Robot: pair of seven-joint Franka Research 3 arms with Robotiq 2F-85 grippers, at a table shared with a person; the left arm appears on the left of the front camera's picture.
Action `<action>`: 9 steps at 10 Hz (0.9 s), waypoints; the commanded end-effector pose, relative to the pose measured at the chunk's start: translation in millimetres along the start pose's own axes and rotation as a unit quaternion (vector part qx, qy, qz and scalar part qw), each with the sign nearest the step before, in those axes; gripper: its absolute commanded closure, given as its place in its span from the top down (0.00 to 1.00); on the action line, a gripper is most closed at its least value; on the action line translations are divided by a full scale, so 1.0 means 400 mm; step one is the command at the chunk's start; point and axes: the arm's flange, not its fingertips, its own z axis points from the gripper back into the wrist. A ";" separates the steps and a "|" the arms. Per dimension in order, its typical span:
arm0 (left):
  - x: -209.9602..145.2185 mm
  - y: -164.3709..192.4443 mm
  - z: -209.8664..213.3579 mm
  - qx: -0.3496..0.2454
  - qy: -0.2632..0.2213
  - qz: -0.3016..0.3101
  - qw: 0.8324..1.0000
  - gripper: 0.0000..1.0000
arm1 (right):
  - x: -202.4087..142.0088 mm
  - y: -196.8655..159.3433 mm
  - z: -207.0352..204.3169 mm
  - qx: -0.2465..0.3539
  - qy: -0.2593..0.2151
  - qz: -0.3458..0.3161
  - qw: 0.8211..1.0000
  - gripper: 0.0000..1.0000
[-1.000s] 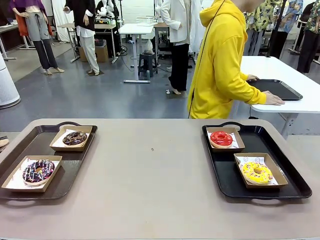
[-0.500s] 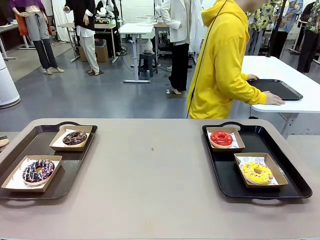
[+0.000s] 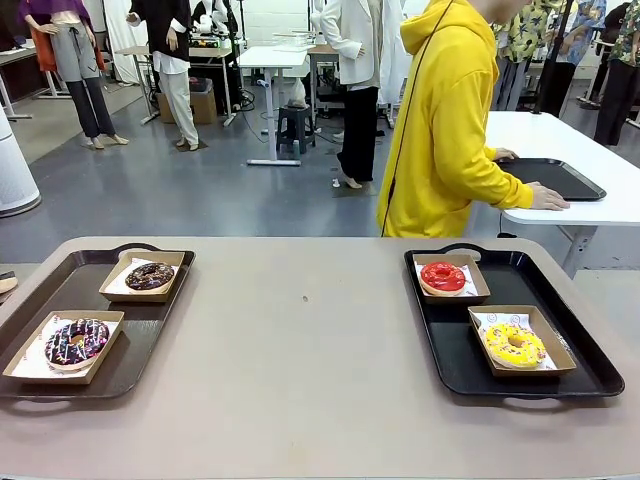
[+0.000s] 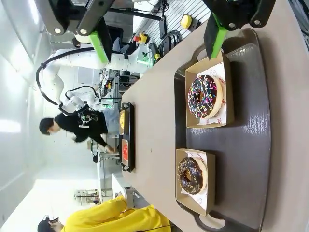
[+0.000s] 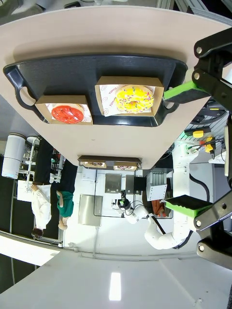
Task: Individually package the donuts and arrange them on the tray.
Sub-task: Place the picked Paper togo box on the Handle tray.
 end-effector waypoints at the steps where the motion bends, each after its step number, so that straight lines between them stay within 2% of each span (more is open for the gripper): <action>1: -0.003 0.003 0.004 0.000 -0.005 0.002 1.000 1.00 | -0.003 0.002 0.001 0.005 0.000 0.001 1.000 1.00; 9: -0.003 0.003 0.004 0.000 -0.005 0.002 1.000 1.00 | -0.003 0.002 0.001 0.005 0.000 0.001 1.000 1.00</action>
